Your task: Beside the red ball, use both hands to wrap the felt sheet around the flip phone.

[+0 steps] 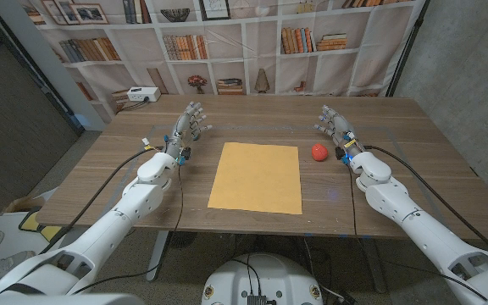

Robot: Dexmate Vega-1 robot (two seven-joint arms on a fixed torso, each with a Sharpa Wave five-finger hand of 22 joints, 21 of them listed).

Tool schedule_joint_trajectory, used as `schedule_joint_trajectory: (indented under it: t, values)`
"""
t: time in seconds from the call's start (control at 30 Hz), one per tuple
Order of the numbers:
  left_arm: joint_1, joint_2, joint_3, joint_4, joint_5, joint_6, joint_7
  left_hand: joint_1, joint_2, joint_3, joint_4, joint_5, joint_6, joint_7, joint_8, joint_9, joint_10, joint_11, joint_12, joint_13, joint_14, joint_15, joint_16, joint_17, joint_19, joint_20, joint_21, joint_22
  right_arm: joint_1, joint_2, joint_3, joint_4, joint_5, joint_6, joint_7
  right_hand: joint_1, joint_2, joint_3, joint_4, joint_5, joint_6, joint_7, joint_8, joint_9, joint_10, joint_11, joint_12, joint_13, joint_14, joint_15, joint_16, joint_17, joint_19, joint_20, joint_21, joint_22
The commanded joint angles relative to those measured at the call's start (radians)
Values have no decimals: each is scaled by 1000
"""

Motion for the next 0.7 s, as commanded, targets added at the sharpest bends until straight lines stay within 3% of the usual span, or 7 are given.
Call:
schedule_joint_trajectory:
  t: [0.03,0.07,0.13,0.27,0.33,0.5,0.7]
  values:
    - [-31,-9,9,45,31,-33,-27,6,12,-23,-11,3,46,-121,-87,4,-169,-11,-7,4,-79,1,18,2,40,19,-92,2,-1,14,9,-8,-47,-15,-62,17,43,12,-24,5,268,83,27,-2,-117,-61,-48,-2,-242,-33,-25,-10,-290,-25,-47,3]
    - [-34,-9,8,47,23,-30,-39,7,2,-30,-11,2,-48,-129,-94,4,-165,-6,-3,4,-40,15,18,3,75,22,-96,3,4,15,10,0,-36,-14,-40,22,38,14,-28,3,189,40,-29,0,-98,-39,-35,-3,-140,32,6,-6,-179,35,-10,4]
    - [-30,8,13,19,56,-9,1,4,-12,-41,-9,0,-147,-115,-88,4,-172,21,-5,6,-53,42,4,5,49,26,-128,5,17,14,6,20,-29,-9,2,32,31,16,-32,2,82,4,-61,-1,-78,-15,-30,-1,-97,56,9,-6,-138,45,-8,4]
    - [-17,61,28,-66,170,48,120,-5,-16,-54,-1,1,-187,-54,-69,6,-157,81,7,16,-107,70,1,9,-92,14,-201,16,26,18,-3,23,-57,-7,-13,33,24,11,-30,1,54,-7,-53,-2,-35,11,-18,2,-67,65,13,-3,-97,23,0,6]
    - [-11,108,39,-126,249,103,185,-3,-12,-54,-2,3,-164,-35,-60,7,-151,86,11,19,-90,74,11,10,-93,-16,-202,20,29,25,-4,32,-55,-1,-5,33,23,10,-30,1,57,-4,-51,-2,-33,14,-18,2,-66,63,13,-3,-93,19,0,6]
    - [-17,199,53,-196,339,178,193,21,-6,-45,-13,7,-194,-42,-70,9,-172,90,6,22,-77,64,14,11,-70,-91,-193,22,34,29,-12,38,-70,5,-3,33,26,9,-28,1,68,-1,-45,-2,-28,17,-17,2,-62,68,13,-2,-88,17,0,7]
    - [-18,292,58,-282,401,285,179,40,-6,-42,-19,6,-208,-36,-69,10,-198,80,0,25,-81,55,12,12,-81,-102,-199,23,35,38,-16,53,-72,17,7,33,28,8,-26,0,74,4,-42,-2,-21,24,-16,3,-57,70,14,0,-83,11,0,7]
